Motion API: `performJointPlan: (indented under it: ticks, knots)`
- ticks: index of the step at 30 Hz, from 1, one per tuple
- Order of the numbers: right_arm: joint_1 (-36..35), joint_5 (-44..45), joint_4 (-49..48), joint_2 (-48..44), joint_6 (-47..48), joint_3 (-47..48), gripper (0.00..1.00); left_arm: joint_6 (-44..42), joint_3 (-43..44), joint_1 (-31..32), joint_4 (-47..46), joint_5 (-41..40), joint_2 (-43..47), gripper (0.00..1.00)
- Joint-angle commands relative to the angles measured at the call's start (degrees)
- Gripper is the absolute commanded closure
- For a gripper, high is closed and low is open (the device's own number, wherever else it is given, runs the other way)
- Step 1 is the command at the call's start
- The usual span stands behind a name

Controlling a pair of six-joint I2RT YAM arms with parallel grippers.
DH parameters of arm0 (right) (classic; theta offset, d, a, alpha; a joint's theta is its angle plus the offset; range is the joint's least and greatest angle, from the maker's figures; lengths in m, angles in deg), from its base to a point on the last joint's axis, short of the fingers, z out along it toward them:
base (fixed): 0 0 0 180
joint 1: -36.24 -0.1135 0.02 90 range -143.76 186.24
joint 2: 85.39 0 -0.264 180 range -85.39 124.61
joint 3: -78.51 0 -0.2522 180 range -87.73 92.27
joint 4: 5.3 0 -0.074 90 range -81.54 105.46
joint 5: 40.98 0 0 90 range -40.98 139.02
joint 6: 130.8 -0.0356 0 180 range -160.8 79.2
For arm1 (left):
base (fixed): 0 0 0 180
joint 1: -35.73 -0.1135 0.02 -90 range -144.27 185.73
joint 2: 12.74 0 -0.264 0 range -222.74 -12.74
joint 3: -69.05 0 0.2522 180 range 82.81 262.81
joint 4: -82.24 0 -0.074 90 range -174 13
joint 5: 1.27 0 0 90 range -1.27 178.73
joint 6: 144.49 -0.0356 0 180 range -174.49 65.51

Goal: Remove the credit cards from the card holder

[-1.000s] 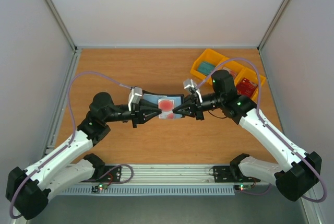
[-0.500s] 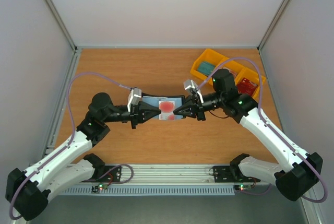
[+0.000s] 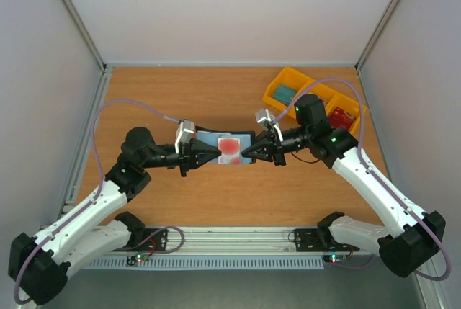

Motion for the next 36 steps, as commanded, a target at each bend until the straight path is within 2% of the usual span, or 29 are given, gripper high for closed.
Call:
performJointPlan:
  ticks: [1,15,19,22,24,26,29,30,35,36]
  knots:
    - [0.34,-0.3,0.86,-0.22,-0.1,2.17,0.99,0.74,-0.04,-0.56,-2.27,0.23,1.26,1.0]
    - [1.62,-3.26,-2.0,-0.98,-2.3,1.08,0.99,-0.25,-0.23,-1.31,-2.0,0.91,1.97,1.0]
    - [0.28,-3.52,-2.95,0.65,-3.4,1.24,0.8,1.56,-0.51,0.35,-4.11,-1.96,0.69,1.0]
    - [-2.03,-2.68,-4.35,0.35,-3.21,1.02,0.73,1.88,-0.18,0.99,-4.43,-2.88,0.16,1.0]
    - [-2.15,-2.59,-7.46,-0.11,-4.83,-0.11,0.72,1.51,0.19,1.01,-4.17,-2.82,0.03,1.0]
    - [-2.16,-2.02,-10.21,-0.07,-6.1,-1.11,0.75,1.0,0.29,0.98,-3.69,-2.67,0.11,1.0]
    - [-2.12,-2.08,-11.62,0.68,-7.35,-1.22,0.96,1.19,0.01,1.02,-3.74,-2.9,0.13,1.0]
    - [-2.08,-2.16,-11.2,0.51,-6.82,-1.15,0.99,1.41,-0.02,1.0,-3.69,-2.88,0.21,1.0]
    - [-1.04,-3.33,-5.95,-0.24,-1.5,-0.2,0.99,0.97,0.45,0.39,-2.53,-1.85,0.85,0.98]
    - [-1.02,-3.55,-4.66,0.17,-0.81,0.59,0.99,0.75,0.42,0.3,-2.7,-0.99,0.68,0.88]
